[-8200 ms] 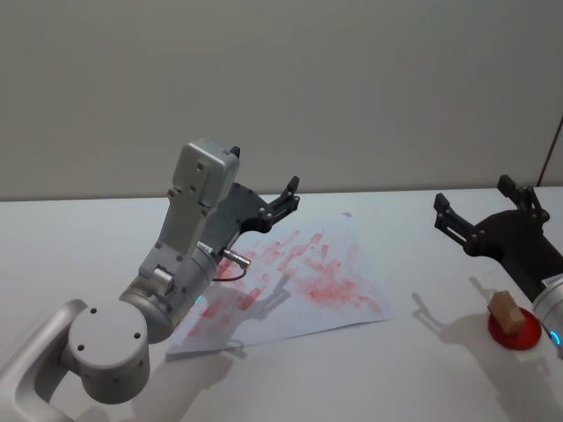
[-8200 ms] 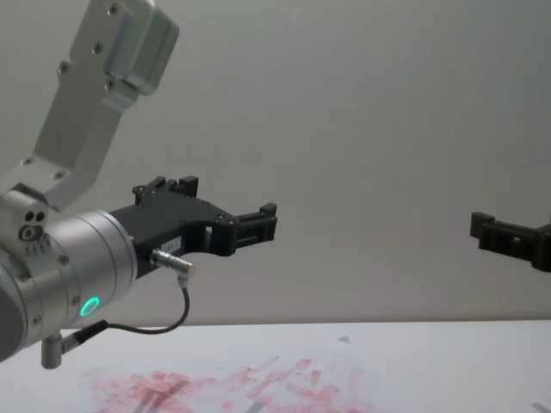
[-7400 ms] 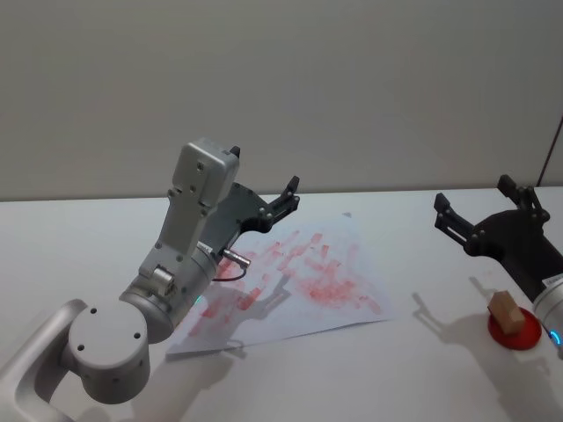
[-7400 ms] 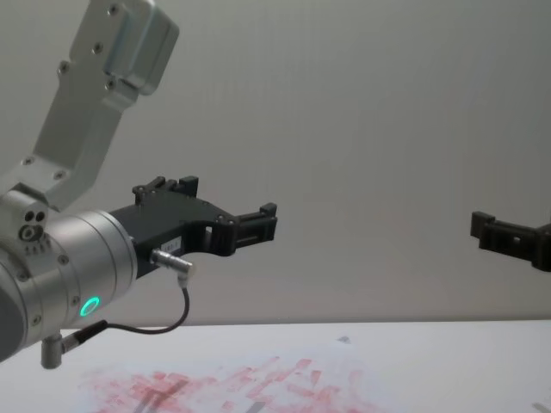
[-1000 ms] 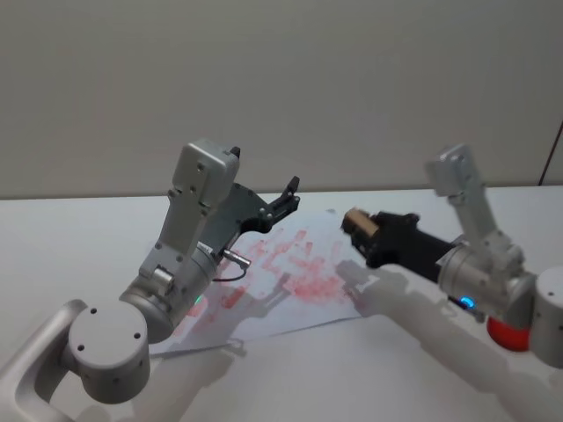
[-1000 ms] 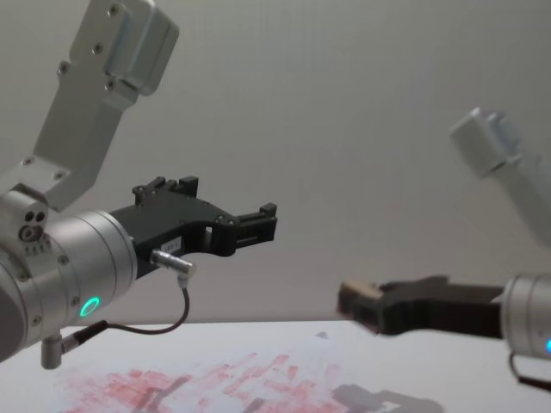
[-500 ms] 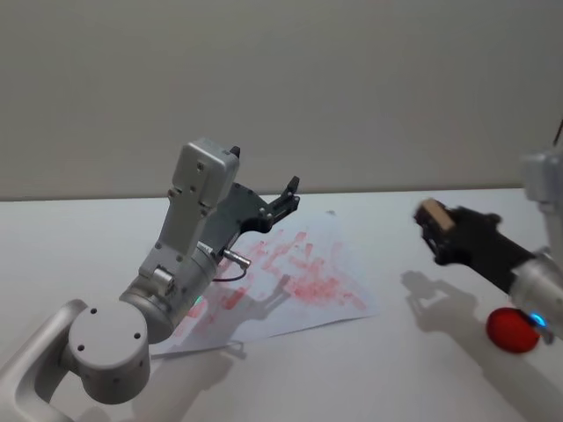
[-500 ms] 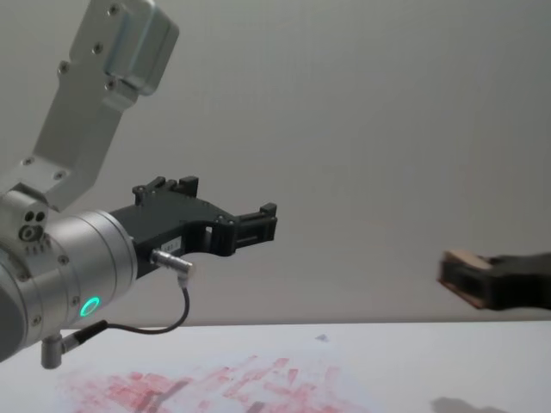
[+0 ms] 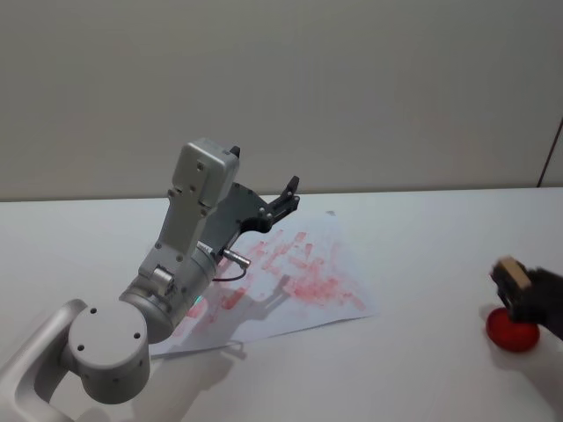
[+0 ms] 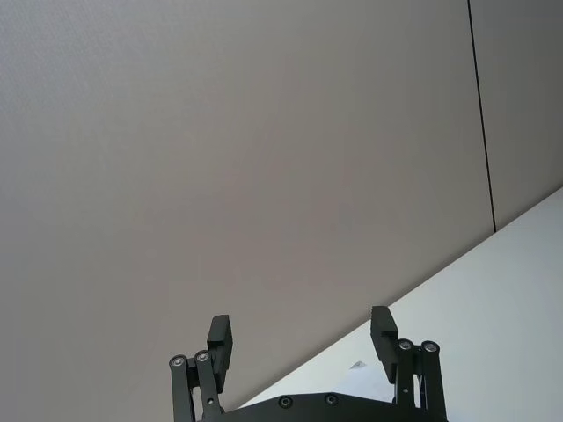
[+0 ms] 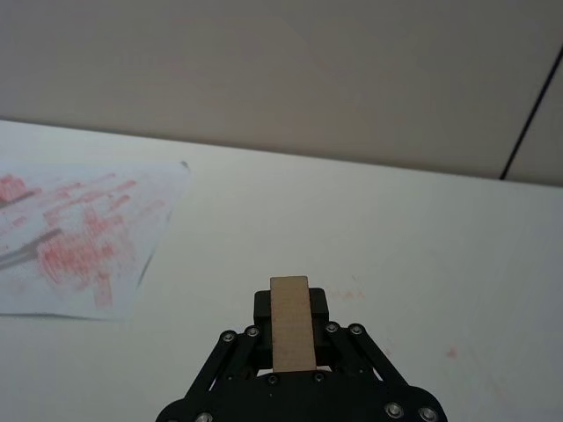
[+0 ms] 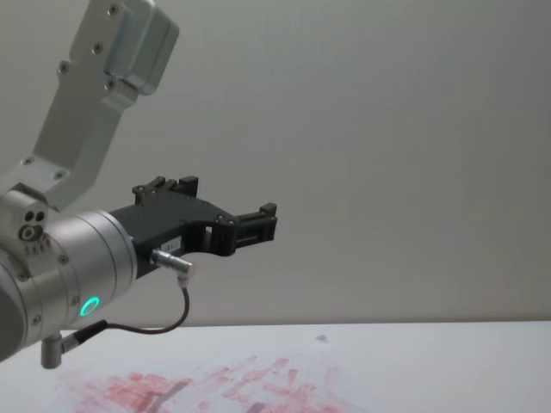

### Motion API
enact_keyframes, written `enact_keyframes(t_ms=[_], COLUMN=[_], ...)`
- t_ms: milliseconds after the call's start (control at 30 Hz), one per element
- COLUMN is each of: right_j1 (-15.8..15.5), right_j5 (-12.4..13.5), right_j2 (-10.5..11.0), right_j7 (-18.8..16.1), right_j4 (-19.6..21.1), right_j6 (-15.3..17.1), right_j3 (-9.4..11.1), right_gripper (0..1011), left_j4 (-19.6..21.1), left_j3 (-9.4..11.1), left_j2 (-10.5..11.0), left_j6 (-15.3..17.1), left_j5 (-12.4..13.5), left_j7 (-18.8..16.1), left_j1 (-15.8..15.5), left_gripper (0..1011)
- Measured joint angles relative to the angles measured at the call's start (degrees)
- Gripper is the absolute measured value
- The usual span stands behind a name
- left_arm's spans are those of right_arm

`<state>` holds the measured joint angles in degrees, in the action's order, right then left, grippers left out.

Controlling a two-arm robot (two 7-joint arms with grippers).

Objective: Use the one hand to pick up the stamp and affix it onto the A4 paper.

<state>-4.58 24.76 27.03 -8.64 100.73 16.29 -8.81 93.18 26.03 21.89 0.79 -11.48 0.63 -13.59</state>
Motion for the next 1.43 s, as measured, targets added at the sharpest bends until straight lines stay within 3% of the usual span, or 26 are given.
enact_keyframes(t_ms=[233,700,1433], right_j1=[-3.9,-4.4,-4.1], right_j5=[1.9,1.5,0.7], right_j2=[2.6,3.4,3.6], right_j7=[1.8,1.3,0.6], right_j4=[1.0,-0.3,-1.3], right_j6=[2.3,4.6,5.6], right_j3=[1.4,1.6,1.4], right_gripper=[219,236,917], left_j4=[0.0,0.0,0.0], left_j3=[0.0,0.0,0.0], left_j2=[0.0,0.0,0.0], left_j6=[0.0,0.0,0.0], left_j5=[0.0,0.0,0.0], left_j7=[0.0,0.0,0.0], left_j1=[0.0,0.0,0.0], left_gripper=[1001,1001,1001])
